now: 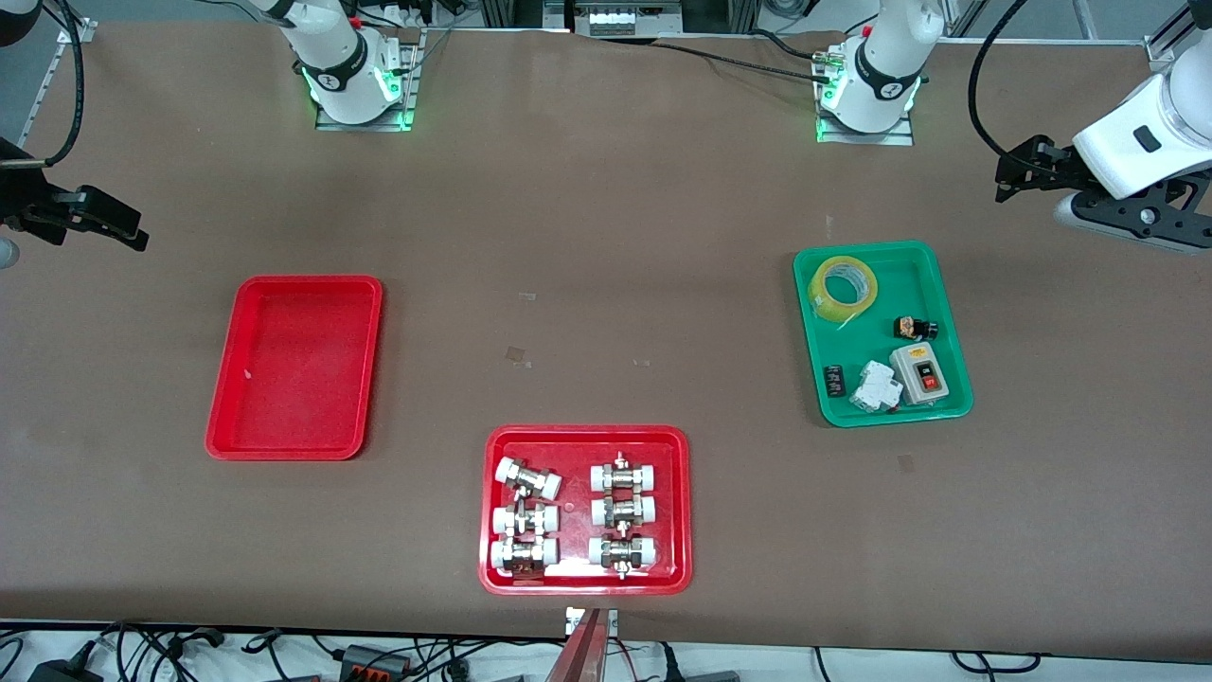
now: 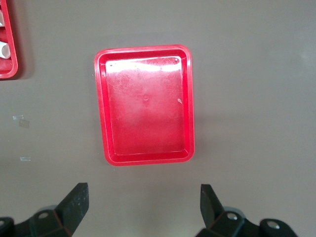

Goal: Left arm passes tape to right arm into tray

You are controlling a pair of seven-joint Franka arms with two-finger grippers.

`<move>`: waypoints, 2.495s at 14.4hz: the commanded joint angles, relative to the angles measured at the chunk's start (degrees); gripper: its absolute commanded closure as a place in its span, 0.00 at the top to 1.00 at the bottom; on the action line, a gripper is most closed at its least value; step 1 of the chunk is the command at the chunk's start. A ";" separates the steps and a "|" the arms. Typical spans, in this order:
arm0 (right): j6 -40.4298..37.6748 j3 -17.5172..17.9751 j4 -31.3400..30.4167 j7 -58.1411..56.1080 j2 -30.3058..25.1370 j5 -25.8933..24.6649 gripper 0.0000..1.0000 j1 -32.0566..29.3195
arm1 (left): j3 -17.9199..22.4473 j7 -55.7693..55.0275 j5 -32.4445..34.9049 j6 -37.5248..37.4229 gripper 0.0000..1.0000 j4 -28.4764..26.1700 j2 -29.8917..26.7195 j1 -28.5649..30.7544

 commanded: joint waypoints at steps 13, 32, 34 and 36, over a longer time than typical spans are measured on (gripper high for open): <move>-0.53 0.64 -0.34 -1.23 -0.77 0.47 1.00 -0.35 | -0.69 0.51 -1.90 9.49 1.00 -4.50 10.17 -0.48; -0.44 0.64 -0.16 -1.23 0.73 0.03 1.00 0.62 | -1.13 -6.00 -7.26 53.44 0.99 -46.54 12.54 1.54; -0.26 0.64 -0.16 -1.06 0.73 0.03 1.00 0.62 | -2.61 -8.71 -7.44 54.06 0.98 -46.27 13.70 0.67; -0.70 0.64 -0.16 -0.35 0.64 0.03 1.00 0.79 | -3.50 -10.65 -7.44 54.07 0.89 -46.18 13.78 0.66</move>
